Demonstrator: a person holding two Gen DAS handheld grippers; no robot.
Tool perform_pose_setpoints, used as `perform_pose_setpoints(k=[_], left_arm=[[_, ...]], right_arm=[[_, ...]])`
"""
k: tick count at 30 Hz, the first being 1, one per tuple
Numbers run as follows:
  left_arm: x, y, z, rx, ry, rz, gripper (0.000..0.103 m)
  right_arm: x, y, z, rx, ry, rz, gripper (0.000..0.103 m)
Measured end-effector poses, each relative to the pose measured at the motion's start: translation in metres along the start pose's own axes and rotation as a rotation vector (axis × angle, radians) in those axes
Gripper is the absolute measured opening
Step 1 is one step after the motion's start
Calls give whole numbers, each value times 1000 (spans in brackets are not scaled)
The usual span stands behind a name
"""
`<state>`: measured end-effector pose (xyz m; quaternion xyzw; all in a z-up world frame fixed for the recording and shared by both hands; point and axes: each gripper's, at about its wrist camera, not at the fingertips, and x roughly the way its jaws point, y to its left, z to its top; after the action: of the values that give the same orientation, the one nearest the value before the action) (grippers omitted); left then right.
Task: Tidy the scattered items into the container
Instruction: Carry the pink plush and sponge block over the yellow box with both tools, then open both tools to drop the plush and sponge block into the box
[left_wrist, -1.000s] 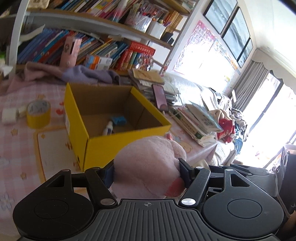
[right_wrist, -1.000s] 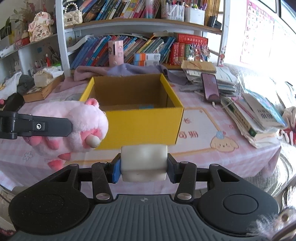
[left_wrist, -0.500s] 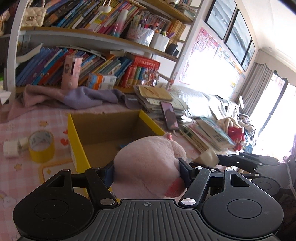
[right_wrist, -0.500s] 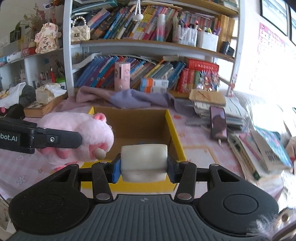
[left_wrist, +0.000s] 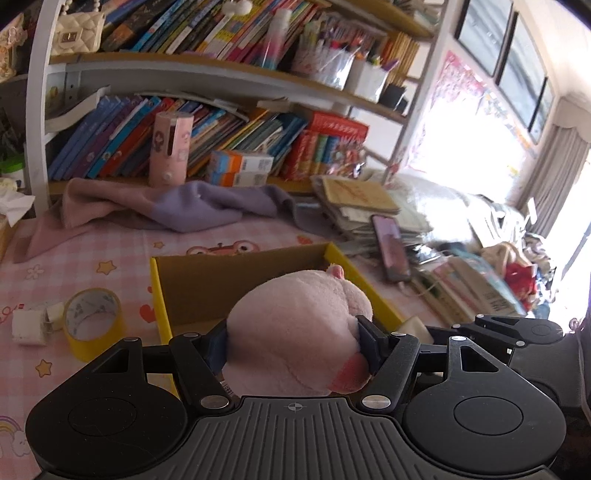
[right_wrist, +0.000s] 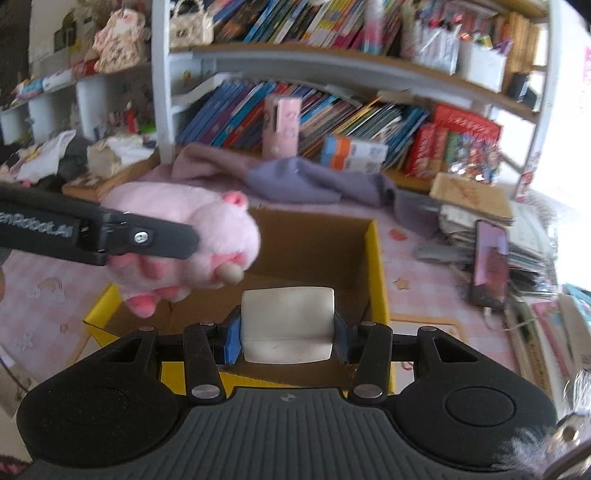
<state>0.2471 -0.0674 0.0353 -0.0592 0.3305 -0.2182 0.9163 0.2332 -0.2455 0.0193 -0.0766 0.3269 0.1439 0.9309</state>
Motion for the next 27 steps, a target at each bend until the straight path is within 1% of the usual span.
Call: perform_pose_setpoints(k=[5,8,11,14,20,22,24,27], left_arm=[[28,-3,4,31,32,59,68],[44,-3,6,29,60,87,69],[60,-1,8,30,86,111,69],[77,0,7,39,120,140,70],[105,3,4,49,190,166,70],[110,0,4,72,203,179,70],[114,-1,5,71,221,177,70],[116,-2,5,80,241,195,71]], right_arm=[[30,-2,4,-77,45,64,45],[48,-5,3,-104,83,101,45],[65,-8,3,-126,134,125,45],[78,-14,5,-139,162,133,45],[95,-17,3,-185,210,160,45],[99,-17,3,-197,221,171,46],[103,-18,4,-202,229,182,46],[104,-19,5,-212,229,193,46]])
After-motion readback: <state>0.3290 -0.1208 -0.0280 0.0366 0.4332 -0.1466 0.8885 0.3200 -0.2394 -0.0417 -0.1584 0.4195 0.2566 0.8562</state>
